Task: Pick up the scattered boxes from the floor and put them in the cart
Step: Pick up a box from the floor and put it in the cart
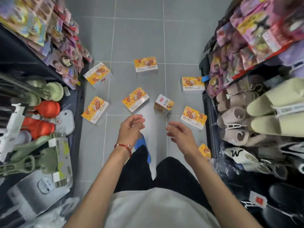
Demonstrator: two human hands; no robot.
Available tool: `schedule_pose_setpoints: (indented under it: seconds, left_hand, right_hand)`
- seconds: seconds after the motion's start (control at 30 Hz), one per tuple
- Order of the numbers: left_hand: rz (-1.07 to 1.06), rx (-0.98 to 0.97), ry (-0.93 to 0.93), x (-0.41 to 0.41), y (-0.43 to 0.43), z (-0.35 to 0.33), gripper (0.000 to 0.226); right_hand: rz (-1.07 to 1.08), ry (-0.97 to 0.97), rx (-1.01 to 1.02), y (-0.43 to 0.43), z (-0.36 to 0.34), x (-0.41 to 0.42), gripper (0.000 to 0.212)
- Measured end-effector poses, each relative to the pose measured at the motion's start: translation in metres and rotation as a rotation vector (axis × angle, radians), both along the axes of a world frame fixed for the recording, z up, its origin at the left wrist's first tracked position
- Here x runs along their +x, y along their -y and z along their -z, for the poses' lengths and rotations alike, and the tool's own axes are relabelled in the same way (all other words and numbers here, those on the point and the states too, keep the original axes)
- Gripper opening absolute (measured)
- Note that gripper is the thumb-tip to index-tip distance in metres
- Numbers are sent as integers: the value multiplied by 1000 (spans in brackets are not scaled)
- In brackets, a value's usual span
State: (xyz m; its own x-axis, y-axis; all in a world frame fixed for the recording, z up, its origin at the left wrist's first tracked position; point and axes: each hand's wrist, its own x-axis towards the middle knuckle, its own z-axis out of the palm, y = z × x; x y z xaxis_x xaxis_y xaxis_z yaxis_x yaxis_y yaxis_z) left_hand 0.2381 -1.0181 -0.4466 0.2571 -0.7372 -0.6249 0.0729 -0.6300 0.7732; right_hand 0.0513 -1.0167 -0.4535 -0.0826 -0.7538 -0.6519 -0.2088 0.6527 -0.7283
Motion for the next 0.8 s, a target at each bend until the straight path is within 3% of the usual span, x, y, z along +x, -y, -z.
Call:
schedule_pose_setpoints:
  seconds: [0.2,0.37,0.57,0.8]
  left_hand:
    - [-54,119,-24,7,82,29,19]
    - [-108,252,-4,-4,134,94,20]
    - [-207,343,-75,-41,176,193,24]
    - [-212,470,-201,-70,197,339,19]
  right_hand:
    - [-101,-89,12,88,34,5,27]
    - [-240,-171,52,155,102,-12,28]
    - [-452,-281,121,206,210,-39,29]
    - [-596,-380,168,242,340,-45,48]
